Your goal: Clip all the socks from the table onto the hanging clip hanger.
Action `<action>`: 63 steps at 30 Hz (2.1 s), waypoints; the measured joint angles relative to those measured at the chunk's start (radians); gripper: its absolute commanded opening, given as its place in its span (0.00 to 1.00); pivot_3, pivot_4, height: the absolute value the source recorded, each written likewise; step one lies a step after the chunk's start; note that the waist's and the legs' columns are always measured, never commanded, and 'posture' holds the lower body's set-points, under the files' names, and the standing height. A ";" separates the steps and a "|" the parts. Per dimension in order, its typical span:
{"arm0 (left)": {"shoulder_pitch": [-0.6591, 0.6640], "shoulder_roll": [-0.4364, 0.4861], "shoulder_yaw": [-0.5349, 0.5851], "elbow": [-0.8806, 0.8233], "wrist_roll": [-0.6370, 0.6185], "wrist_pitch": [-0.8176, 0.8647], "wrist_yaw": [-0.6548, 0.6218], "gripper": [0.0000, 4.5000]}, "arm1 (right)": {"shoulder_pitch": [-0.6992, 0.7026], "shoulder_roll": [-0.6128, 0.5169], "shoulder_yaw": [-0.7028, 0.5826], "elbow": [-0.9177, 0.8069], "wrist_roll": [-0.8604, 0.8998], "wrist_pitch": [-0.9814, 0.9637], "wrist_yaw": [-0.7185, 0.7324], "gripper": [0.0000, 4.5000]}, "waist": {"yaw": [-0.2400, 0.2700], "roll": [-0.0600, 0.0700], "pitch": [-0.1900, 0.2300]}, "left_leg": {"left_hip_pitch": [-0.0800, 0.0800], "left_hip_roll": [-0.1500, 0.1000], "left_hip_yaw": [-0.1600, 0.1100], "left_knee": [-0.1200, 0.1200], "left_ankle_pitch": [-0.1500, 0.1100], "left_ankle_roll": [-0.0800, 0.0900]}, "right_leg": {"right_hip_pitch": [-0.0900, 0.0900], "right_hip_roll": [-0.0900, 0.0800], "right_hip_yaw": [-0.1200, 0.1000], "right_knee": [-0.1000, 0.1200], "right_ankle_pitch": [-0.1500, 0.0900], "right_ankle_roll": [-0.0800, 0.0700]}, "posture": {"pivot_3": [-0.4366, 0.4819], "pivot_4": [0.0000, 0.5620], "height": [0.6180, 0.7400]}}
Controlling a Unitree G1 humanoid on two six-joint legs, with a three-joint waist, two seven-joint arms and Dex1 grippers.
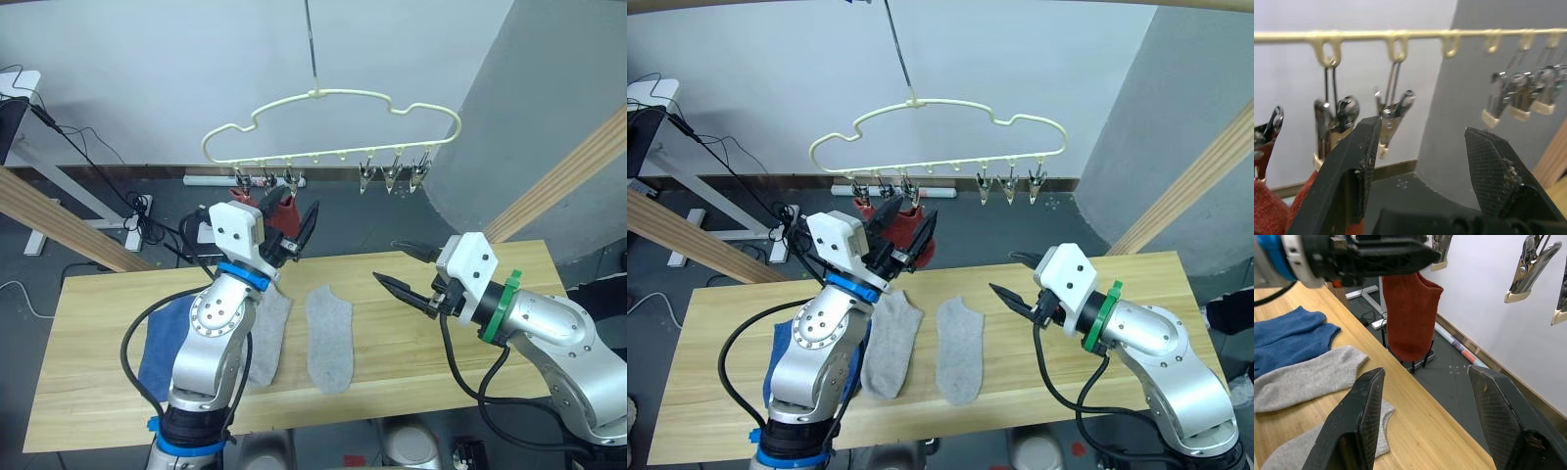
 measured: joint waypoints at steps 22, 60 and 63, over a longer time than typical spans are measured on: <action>-0.059 -0.036 0.007 0.049 0.041 -0.041 0.024 0.66 | -0.005 -0.014 -0.018 -0.001 0.050 0.002 -0.033 0.63 | -0.016 0.000 0.000 | 0.000 0.000 0.001 0.000 0.000 0.000 | 0.000 0.000 0.000 0.000 0.000 0.000 | 0.11 0.62 1.00; -0.090 -0.045 0.024 0.056 0.112 -0.042 0.074 0.18 | -0.035 -0.032 -0.036 -0.013 0.216 0.048 -0.062 0.63 | -0.020 0.000 0.000 | -0.001 0.000 0.001 0.000 0.000 0.000 | 0.000 0.000 0.000 0.000 0.000 0.000 | 0.11 0.62 1.00; -0.090 -0.044 0.024 0.056 0.113 -0.042 0.074 0.18 | -0.032 -0.035 -0.035 -0.013 0.214 0.048 -0.062 0.63 | -0.020 0.000 0.000 | -0.001 0.000 0.001 0.000 0.000 0.000 | 0.000 0.000 0.000 0.000 0.000 0.000 | 0.11 0.62 1.00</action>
